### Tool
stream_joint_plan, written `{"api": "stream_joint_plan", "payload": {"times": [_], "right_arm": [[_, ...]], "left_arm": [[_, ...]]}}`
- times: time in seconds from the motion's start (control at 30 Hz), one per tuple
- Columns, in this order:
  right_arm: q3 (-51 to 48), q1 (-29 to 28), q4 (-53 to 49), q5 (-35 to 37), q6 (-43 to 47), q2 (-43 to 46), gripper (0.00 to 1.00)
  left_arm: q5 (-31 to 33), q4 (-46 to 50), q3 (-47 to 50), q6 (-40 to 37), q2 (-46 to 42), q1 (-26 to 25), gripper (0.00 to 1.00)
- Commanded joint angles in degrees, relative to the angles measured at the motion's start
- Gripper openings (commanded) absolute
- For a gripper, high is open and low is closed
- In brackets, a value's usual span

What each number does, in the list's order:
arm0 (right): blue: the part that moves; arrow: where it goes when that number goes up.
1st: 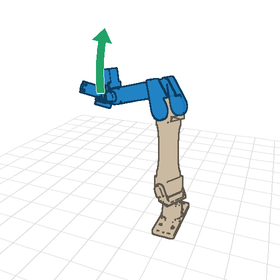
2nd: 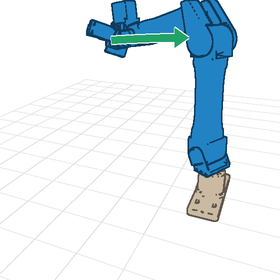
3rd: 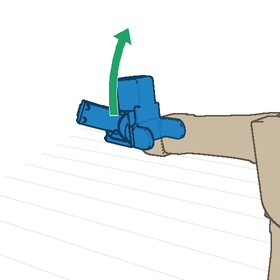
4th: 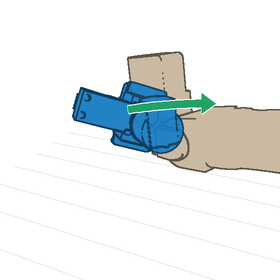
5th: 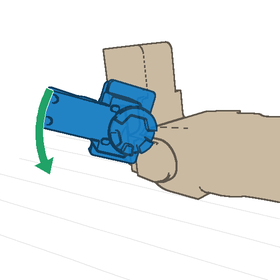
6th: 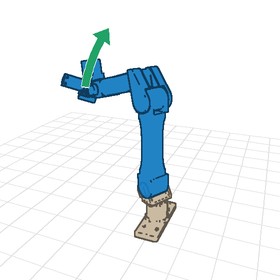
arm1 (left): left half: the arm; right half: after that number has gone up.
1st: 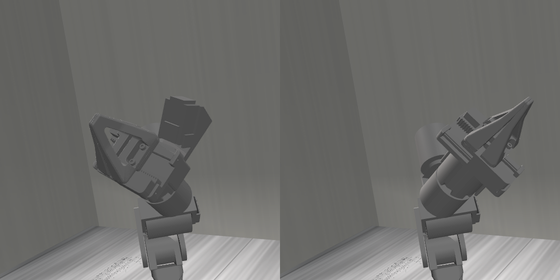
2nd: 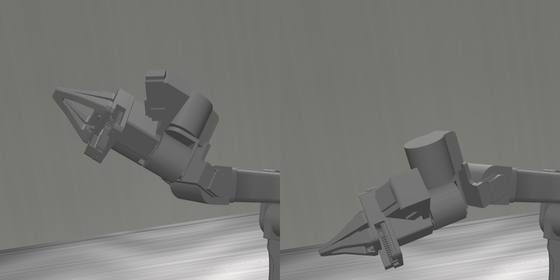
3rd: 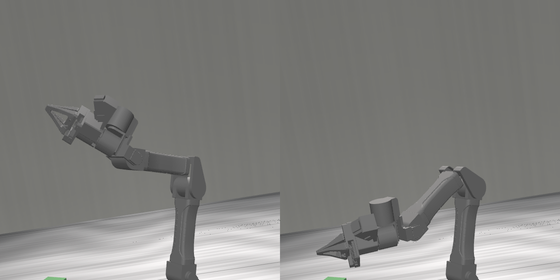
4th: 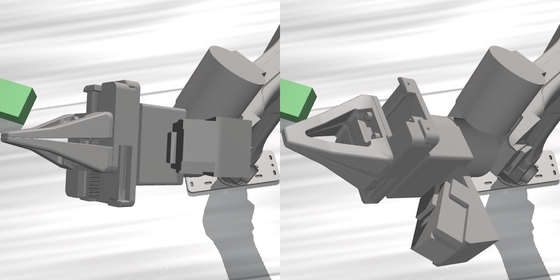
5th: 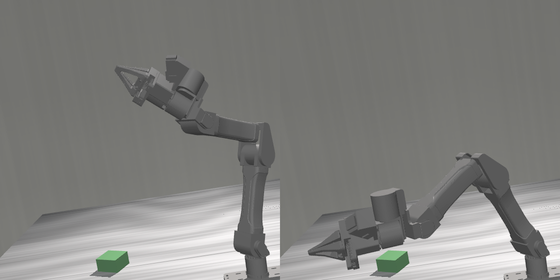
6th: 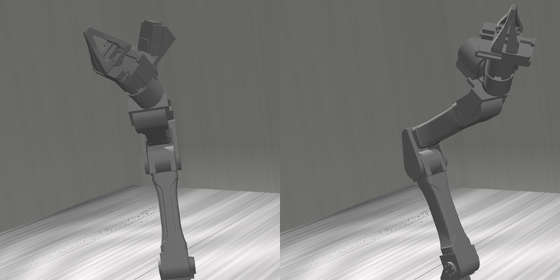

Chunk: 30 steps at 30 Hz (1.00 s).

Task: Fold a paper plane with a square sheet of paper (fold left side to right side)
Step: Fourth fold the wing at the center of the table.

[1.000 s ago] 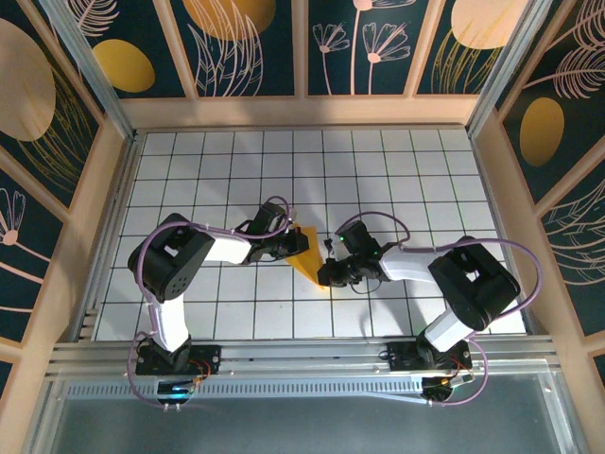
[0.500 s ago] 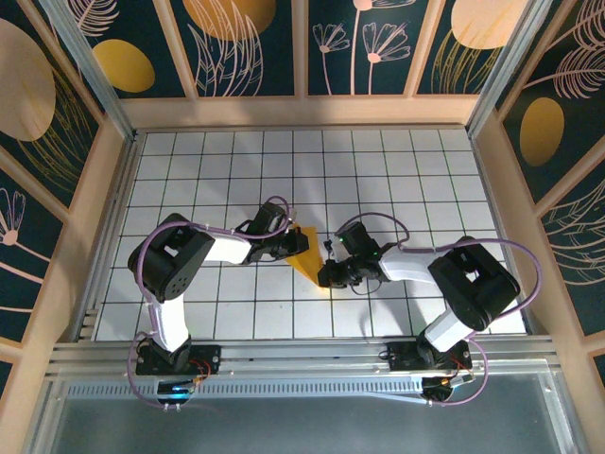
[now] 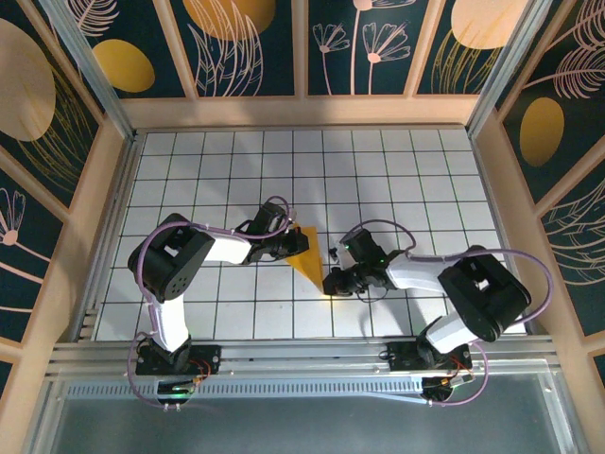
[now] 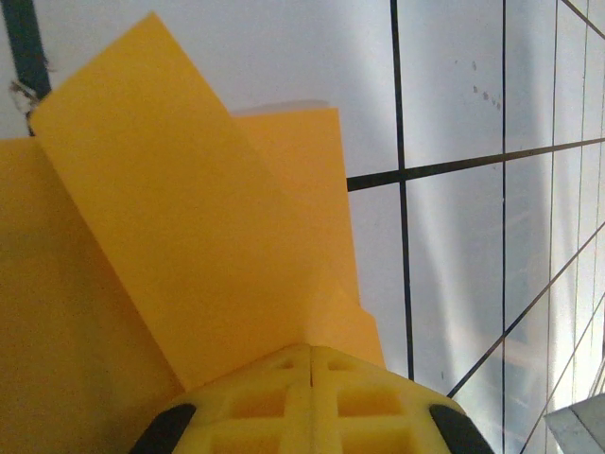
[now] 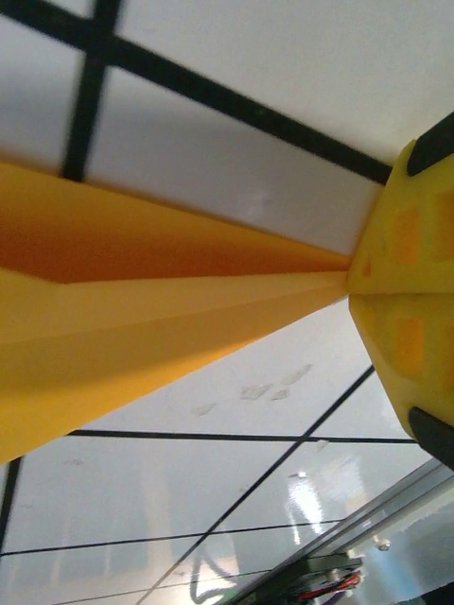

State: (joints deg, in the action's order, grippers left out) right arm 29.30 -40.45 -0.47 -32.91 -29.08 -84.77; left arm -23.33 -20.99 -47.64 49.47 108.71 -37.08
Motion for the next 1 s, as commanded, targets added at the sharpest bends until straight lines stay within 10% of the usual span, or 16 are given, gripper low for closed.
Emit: {"api": "stream_joint_plan", "payload": {"times": [0.0, 0.23, 0.97], "right_arm": [[0.55, -0.04, -5.66, -1.7, 0.57, 4.76, 0.0], [4.18, 3.09, -5.28, -3.24, 0.99, 10.97, 0.0], [11.66, 2.24, 1.82, 5.81, -1.13, -9.39, 0.0]], "left_arm": [[4.09, 6.32, 1.06, -1.81, 2.73, 0.03, 0.0], [3.93, 6.05, 1.06, -1.6, 2.56, 0.08, 0.0], [3.82, 5.82, 1.14, -1.44, 2.56, 0.01, 0.0]]}}
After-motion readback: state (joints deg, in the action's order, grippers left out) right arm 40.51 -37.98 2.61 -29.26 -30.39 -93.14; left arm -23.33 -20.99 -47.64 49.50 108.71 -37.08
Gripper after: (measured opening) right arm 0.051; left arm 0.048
